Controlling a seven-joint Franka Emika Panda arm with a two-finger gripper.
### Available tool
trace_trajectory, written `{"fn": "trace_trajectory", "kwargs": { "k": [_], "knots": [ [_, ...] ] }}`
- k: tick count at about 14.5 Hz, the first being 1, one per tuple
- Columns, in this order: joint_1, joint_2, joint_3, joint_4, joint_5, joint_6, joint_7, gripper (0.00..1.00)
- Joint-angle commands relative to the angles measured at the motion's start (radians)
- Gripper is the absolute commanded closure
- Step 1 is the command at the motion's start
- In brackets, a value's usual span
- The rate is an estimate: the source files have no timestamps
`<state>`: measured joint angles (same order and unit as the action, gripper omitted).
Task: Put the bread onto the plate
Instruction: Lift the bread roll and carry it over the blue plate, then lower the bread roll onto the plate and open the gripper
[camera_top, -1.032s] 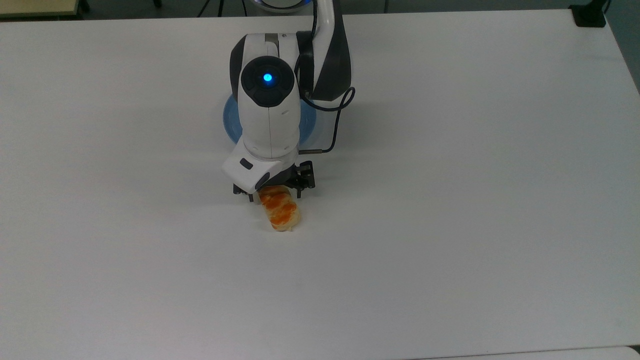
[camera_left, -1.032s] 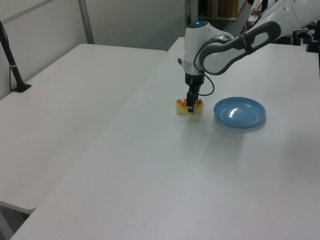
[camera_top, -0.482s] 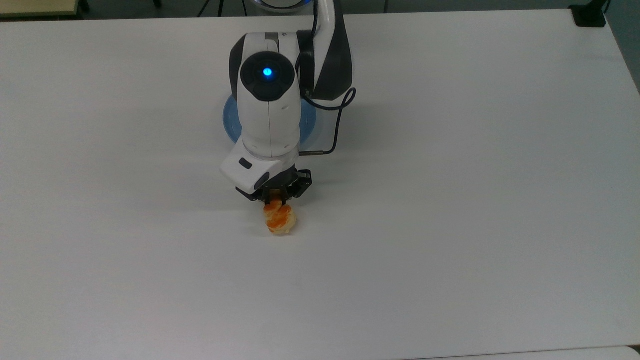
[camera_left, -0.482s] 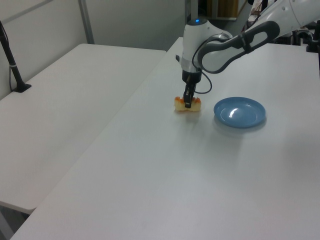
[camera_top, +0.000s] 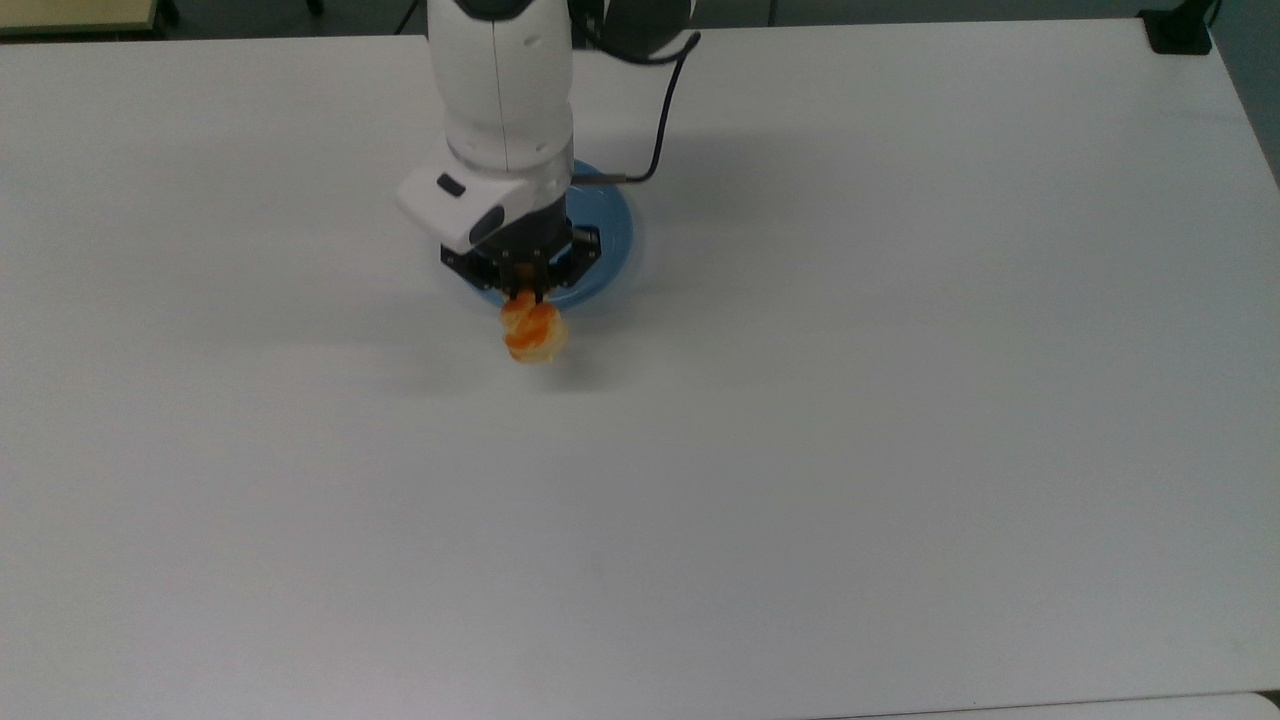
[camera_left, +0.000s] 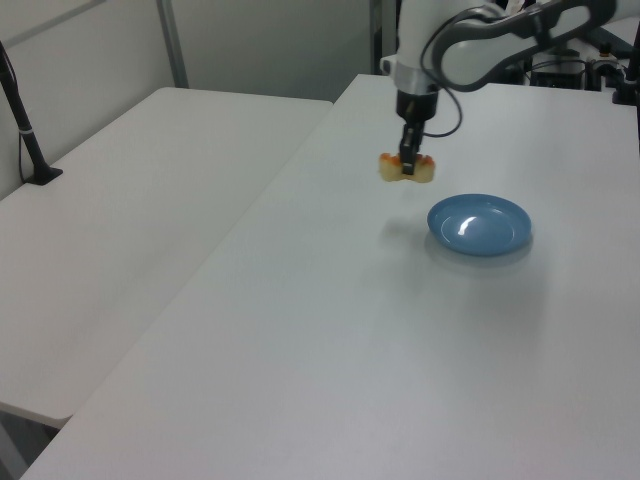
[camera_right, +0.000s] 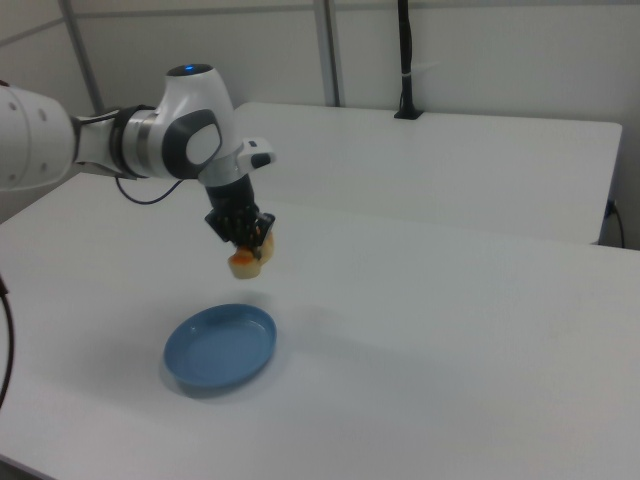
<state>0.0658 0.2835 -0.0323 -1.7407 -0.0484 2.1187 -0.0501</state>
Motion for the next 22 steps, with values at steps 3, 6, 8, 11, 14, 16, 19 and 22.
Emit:
{"fn": "trace_trajectory", "kwargs": {
  "k": [3, 6, 8, 11, 14, 16, 19, 22],
  "knots": [
    [0.012, -0.271, -0.003, -0.402, -0.031, 0.035, -0.057, 0.82],
    [0.012, -0.285, -0.003, -0.473, -0.033, 0.09, -0.057, 0.82],
    [0.006, -0.276, -0.003, -0.499, -0.033, 0.131, -0.057, 0.82],
    [0.005, -0.239, -0.003, -0.502, -0.033, 0.193, -0.056, 0.76],
    [0.003, -0.213, -0.003, -0.5, -0.06, 0.193, -0.056, 0.5],
    [-0.001, -0.202, -0.003, -0.497, -0.077, 0.191, -0.057, 0.14],
    [-0.012, -0.22, -0.003, -0.479, -0.077, 0.162, -0.057, 0.0],
    [0.0, -0.225, -0.001, -0.317, -0.064, -0.026, -0.045, 0.0]
  ]
}}
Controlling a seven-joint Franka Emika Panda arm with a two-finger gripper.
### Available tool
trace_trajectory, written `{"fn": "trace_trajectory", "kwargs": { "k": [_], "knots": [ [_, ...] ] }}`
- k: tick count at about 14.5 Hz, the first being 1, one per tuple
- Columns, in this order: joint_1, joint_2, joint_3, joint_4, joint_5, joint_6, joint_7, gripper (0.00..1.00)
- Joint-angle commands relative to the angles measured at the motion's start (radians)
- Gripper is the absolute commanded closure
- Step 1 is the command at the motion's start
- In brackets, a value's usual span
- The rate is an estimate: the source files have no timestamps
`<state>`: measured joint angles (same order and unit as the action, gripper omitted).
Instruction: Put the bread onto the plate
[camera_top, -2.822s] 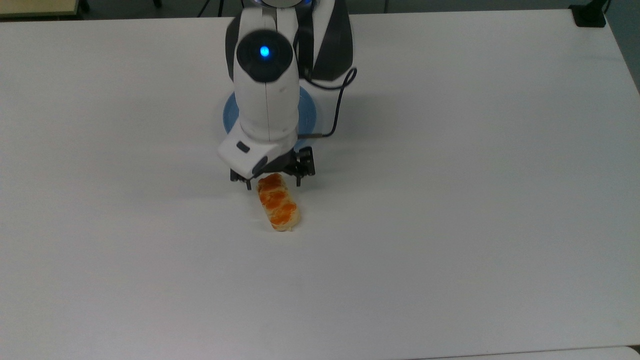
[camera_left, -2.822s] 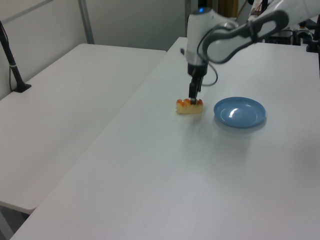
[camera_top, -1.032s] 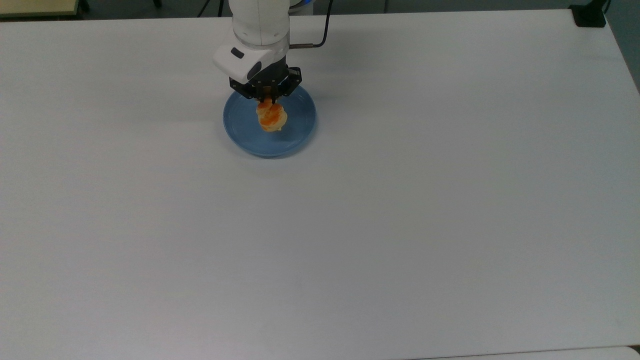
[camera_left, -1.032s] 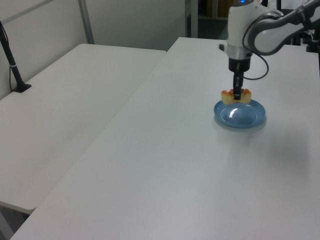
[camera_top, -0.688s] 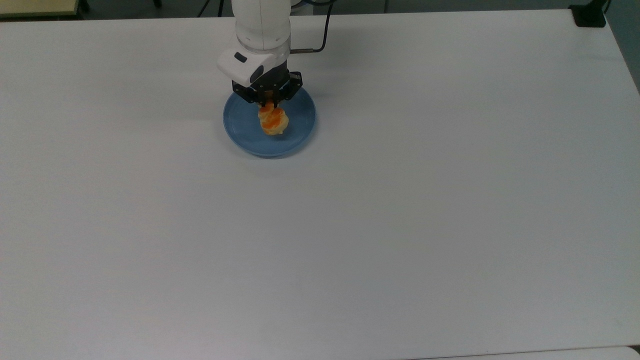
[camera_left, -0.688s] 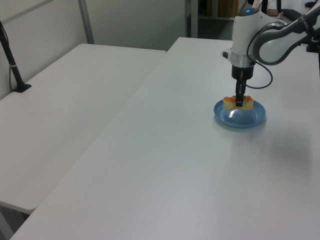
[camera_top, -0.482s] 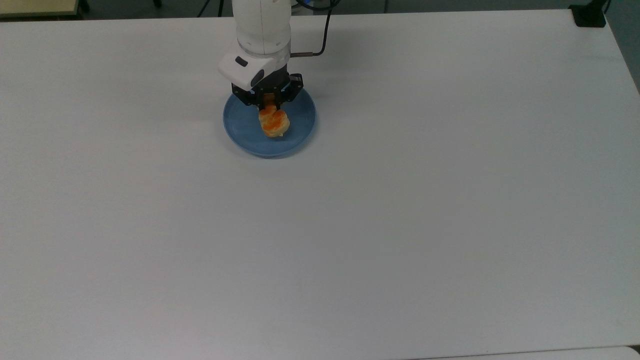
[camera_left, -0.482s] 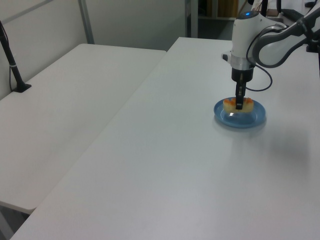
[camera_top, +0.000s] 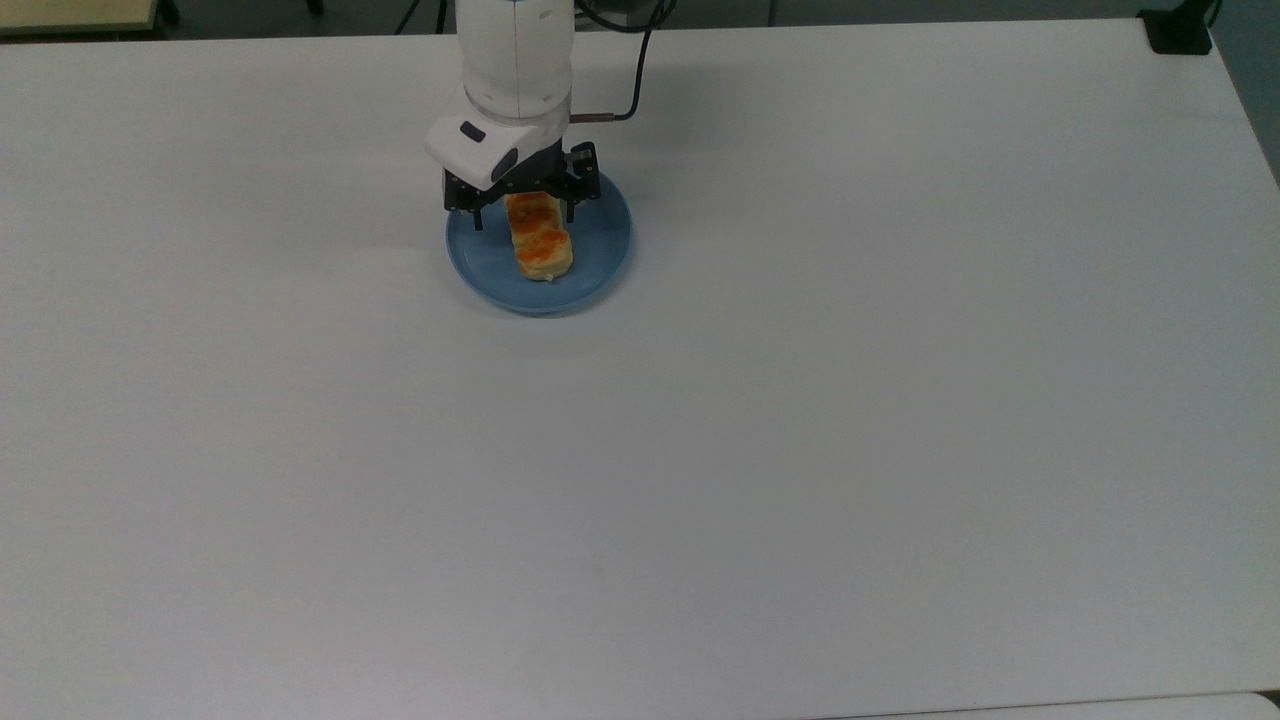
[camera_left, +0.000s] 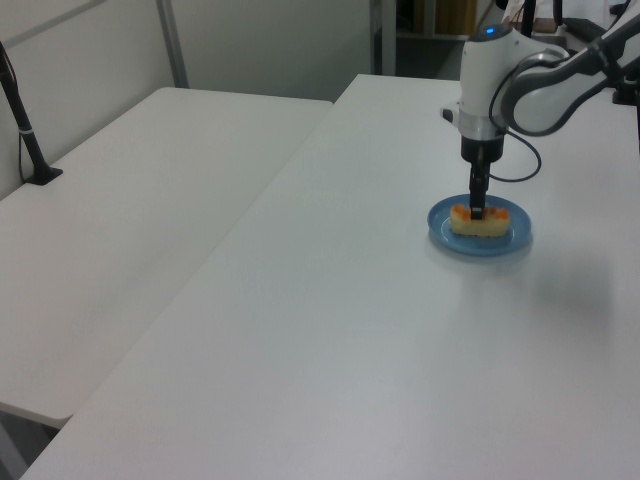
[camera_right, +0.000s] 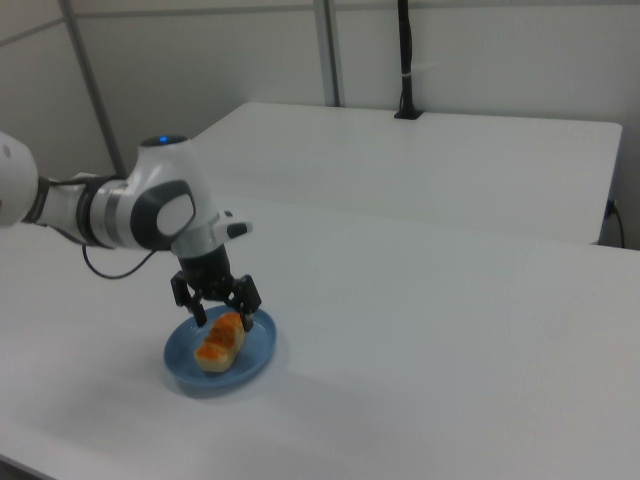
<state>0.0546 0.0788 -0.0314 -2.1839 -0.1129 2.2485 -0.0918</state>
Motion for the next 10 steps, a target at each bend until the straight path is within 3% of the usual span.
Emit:
{"fn": "trace_trajectory", "kwargs": {
  "k": [1, 4, 7, 10],
  "knots": [
    [0.017, -0.019, -0.002, 0.16, 0.002, -0.188, 0.0, 0.0],
    [0.044, -0.02, -0.001, 0.268, 0.002, -0.271, 0.061, 0.0],
    [0.073, -0.011, 0.002, 0.457, 0.002, -0.448, 0.148, 0.0],
    [0.073, -0.022, 0.002, 0.532, 0.002, -0.538, 0.173, 0.0]
  ]
}}
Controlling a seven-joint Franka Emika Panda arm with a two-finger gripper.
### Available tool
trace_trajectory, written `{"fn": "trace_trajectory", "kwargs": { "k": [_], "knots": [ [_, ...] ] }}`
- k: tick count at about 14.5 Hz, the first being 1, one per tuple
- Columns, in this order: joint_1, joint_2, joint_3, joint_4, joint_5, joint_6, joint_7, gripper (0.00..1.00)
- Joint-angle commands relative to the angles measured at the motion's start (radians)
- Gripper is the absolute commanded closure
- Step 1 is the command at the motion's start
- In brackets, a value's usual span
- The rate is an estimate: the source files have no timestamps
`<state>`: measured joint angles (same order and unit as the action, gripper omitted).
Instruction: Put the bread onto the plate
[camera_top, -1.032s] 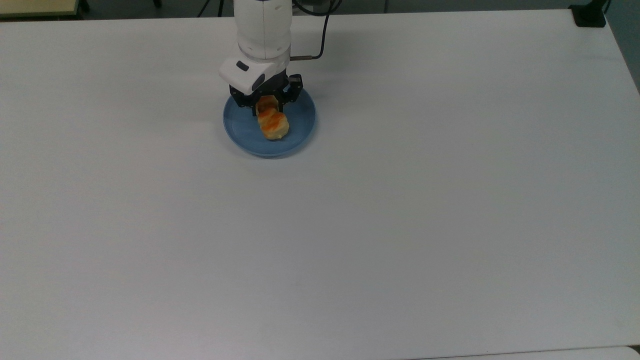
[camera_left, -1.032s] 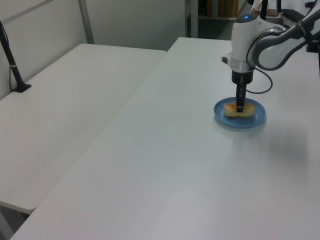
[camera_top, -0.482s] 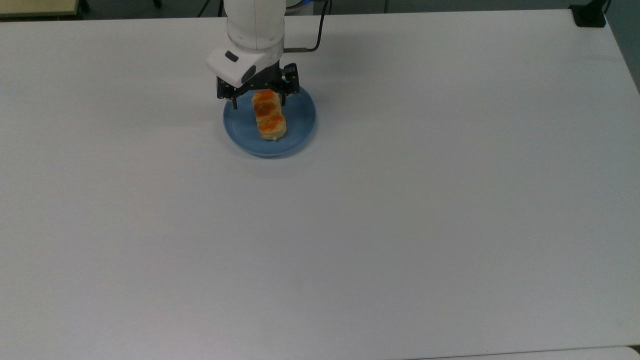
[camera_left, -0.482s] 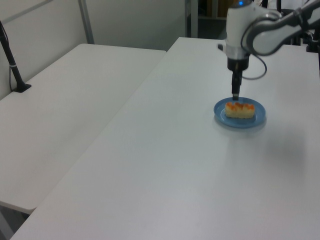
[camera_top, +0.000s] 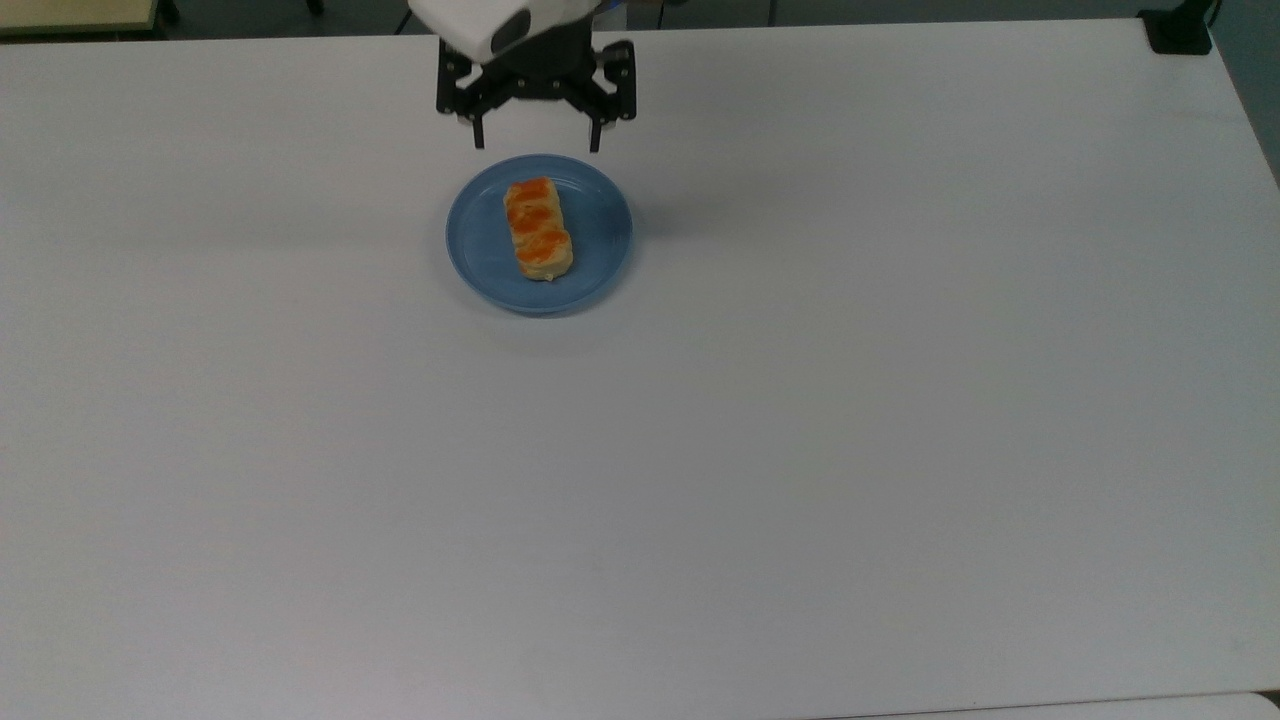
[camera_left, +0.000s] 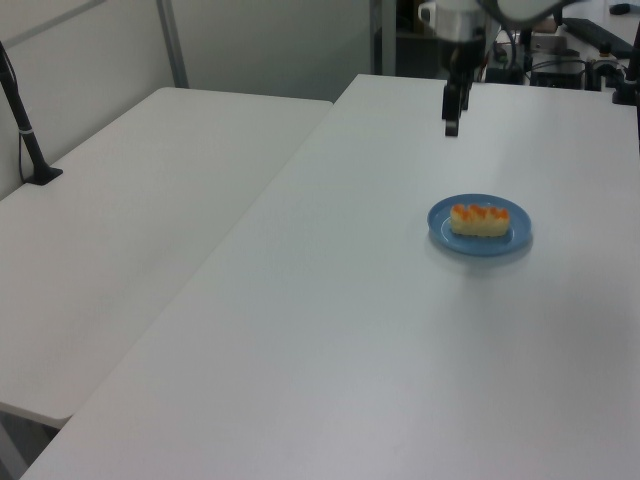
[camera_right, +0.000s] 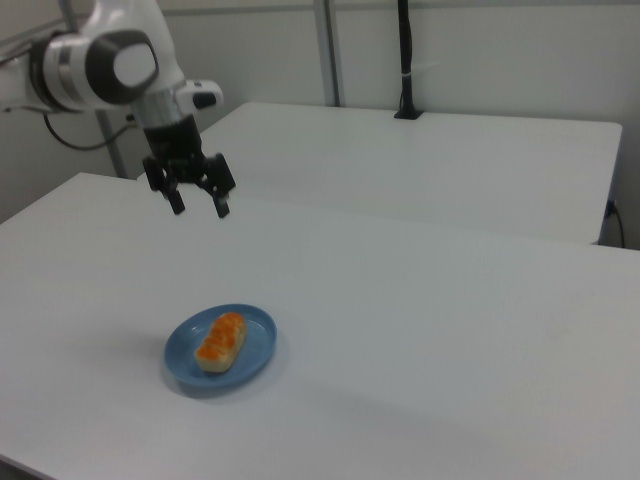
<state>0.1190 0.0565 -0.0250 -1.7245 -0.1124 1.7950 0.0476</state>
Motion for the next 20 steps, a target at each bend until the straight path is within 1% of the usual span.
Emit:
{"fn": "trace_trajectory", "kwargs": {
  "k": [1, 3, 9, 20],
  "knots": [
    [0.008, 0.0, -0.004, 0.091, 0.002, -0.109, 0.034, 0.0],
    [0.005, 0.0, -0.006, 0.117, 0.002, -0.137, 0.034, 0.0],
    [0.008, 0.0, -0.009, 0.115, 0.002, -0.17, 0.034, 0.0],
    [0.01, -0.001, -0.01, 0.117, 0.002, -0.167, 0.046, 0.0]
  ]
}}
